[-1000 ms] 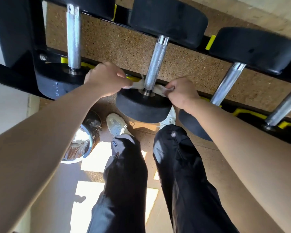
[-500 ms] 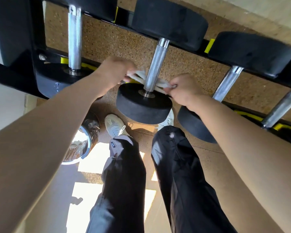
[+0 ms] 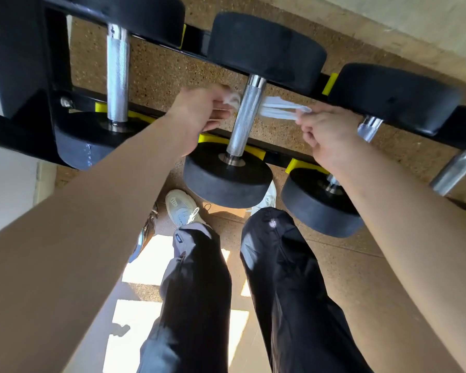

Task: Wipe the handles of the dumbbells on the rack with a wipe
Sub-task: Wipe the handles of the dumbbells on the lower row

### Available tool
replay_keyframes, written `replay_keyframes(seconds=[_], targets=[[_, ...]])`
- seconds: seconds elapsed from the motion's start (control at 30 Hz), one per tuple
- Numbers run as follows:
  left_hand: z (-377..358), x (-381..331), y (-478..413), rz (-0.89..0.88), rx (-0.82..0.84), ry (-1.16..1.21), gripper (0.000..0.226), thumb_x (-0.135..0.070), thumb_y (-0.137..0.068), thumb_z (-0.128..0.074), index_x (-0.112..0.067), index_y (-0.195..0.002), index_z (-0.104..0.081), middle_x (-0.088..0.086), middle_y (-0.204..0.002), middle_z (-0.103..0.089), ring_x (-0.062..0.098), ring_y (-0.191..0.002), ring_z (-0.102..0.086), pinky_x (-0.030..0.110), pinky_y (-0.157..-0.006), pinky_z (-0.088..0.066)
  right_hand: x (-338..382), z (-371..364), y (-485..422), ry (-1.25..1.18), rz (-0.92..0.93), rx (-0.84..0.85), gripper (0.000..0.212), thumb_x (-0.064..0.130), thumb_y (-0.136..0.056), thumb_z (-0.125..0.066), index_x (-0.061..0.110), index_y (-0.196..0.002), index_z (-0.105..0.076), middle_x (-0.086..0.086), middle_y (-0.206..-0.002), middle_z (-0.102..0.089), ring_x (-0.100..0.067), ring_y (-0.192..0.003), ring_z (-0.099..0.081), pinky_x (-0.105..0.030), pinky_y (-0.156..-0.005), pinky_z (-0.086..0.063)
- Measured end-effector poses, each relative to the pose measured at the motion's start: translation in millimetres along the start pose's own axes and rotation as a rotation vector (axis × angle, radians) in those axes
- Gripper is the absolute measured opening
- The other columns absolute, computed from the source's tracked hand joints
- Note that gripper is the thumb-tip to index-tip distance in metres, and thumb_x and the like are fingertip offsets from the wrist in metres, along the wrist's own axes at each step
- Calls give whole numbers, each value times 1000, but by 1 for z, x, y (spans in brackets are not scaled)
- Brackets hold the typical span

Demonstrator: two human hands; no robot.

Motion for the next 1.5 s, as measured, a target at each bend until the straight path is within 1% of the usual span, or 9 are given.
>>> replay_keyframes(seconds=[0.27,0.47,0.73,0.83,0.97,1.07,1.23,1.4,1.5], targets=[[16,5,3,12,-85,628,22,-23,-98,-62,-14,-118,-69,2,-110,-77,15,-105,-73,28,-87,-58,-4,-71,20,-701,-341,156,7,4,-88,-70,4,-81,-70,1,-65,-67,-4,-63,-60,-22,-64,-51],[-25,-2,1,61,9,452,27,-21,-94,-70,-13,-119,-67,-1,-104,-78,11,-94,-75,29,-80,-55,-23,-16,17,-846,-348,82,9,7,-90,-70,1,-96,-71,-3,-78,-68,-7,-63,-60,-22,-76,-50],[6,5,24,-26,82,562,29,-20,-96,-49,-5,-119,-58,11,-127,-70,21,-117,-68,39,-109,-44,-11,-72,21,-385,-180,272,16,7,-88,-71,15,-75,-76,-1,-88,-71,-4,-71,-65,-22,-70,-53],[-4,-1,42,-33,141,597,13,-12,-98,-42,-13,-87,-50,12,-112,-74,26,-116,-68,40,-109,-45,-9,-73,16,-229,-113,249,21,2,-93,-65,19,-83,-71,2,-89,-70,-5,-81,-64,-21,-79,-53],[-6,0,55,-28,89,584,17,-7,-93,-51,-10,-78,-58,7,-82,-72,26,-101,-72,39,-96,-57,-9,-47,26,-33,6,163,27,-2,-90,-66,21,-75,-72,-2,-85,-73,-10,-76,-69,-20,-67,-52],[-7,9,62,-3,76,590,7,-14,-97,-55,-10,-93,-59,5,-81,-71,24,-97,-73,37,-90,-59,-2,-46,48,-32,96,247,25,-3,-84,-66,19,-91,-75,-6,-100,-76,-17,-95,-72,-26,-75,-57],[-18,23,79,10,125,594,8,-18,-96,-56,-12,-93,-61,9,-96,-74,28,-100,-72,39,-95,-58,7,-85,96,-313,-60,609,36,-3,-92,-48,10,-122,-63,-19,-126,-66,-28,-117,-65,-42,-100,-53],[9,22,96,-106,-22,435,7,-10,-97,-57,-14,-99,-62,6,-100,-71,19,-96,-68,35,-88,-55,16,-100,112,-92,-7,644,31,2,-92,-60,8,-122,-67,-20,-120,-69,-26,-108,-68,-40,-98,-55],[31,15,103,-229,-78,328,13,-4,-91,-66,-10,-101,-64,20,-105,-67,33,-100,-66,48,-96,-52,25,-113,120,-27,5,664,27,4,-90,-67,5,-117,-70,-20,-118,-69,-21,-101,-69,-36,-93,-57]])
Point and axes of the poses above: each hand's wrist, its own y-axis away from the middle knuckle, its own z-axis out of the back of the hand, x = y × z, the point moved 10 cm from there along -y, towards the middle knuckle
